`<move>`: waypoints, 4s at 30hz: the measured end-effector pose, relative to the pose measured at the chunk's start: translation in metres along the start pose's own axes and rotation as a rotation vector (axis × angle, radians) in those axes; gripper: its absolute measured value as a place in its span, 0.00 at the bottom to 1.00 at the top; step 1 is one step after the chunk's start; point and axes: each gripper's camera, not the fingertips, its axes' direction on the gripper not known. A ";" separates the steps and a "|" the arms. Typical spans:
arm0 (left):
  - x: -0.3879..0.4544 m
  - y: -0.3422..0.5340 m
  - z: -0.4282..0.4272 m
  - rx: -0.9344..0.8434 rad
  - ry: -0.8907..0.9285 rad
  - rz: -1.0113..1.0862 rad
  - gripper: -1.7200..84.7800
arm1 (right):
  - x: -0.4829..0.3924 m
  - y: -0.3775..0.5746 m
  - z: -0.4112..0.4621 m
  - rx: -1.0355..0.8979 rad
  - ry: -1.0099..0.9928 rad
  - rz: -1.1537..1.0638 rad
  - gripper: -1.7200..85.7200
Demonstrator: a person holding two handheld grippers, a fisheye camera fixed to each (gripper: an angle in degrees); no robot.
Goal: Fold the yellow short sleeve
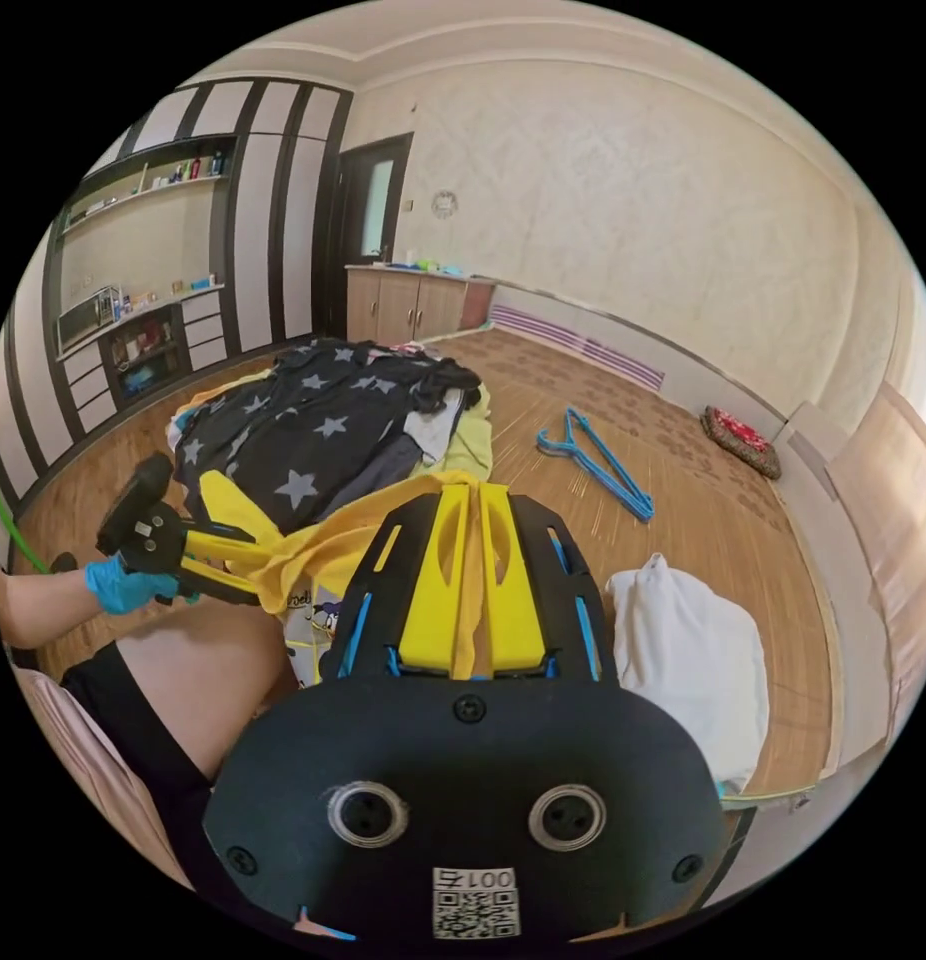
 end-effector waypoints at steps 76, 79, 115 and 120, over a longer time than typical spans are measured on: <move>0.020 -0.095 -0.421 0.399 -0.296 0.137 0.00 | 0.082 -0.015 -0.246 0.330 0.162 -0.056 0.04; 0.001 -0.146 -0.373 0.348 -0.407 0.132 0.00 | 0.095 -0.038 -0.179 0.301 0.228 -0.004 0.04; -0.027 0.060 -0.207 0.144 0.046 0.152 0.04 | -0.083 0.127 -0.114 -0.332 -0.407 -0.235 0.11; 0.005 0.087 -0.195 0.079 0.061 0.222 0.06 | -0.120 0.149 -0.124 -0.428 -0.477 -0.271 0.11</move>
